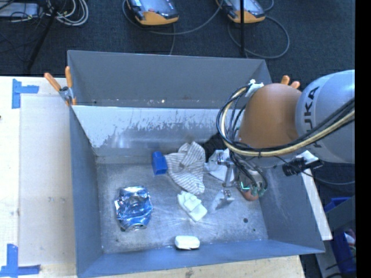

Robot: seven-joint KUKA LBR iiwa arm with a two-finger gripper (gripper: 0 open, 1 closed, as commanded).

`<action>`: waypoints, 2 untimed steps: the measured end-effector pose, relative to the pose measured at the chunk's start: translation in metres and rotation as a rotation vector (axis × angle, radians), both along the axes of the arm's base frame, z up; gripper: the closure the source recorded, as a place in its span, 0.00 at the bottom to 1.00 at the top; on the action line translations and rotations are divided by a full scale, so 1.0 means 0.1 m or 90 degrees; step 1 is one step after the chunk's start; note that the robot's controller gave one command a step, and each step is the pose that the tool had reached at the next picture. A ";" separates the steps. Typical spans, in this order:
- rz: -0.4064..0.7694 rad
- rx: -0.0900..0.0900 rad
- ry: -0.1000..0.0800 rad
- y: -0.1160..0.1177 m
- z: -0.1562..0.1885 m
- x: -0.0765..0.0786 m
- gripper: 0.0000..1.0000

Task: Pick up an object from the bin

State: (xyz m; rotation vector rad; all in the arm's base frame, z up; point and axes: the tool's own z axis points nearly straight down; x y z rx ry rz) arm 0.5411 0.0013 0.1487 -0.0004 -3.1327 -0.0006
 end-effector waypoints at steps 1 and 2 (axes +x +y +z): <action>0.000 0.000 -0.005 0.00 0.04 0.02 0.00; 0.038 -0.001 0.004 0.18 -0.62 0.42 1.00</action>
Offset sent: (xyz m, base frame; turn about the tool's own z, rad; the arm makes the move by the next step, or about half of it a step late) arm 0.0372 0.0189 -0.0787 -0.0596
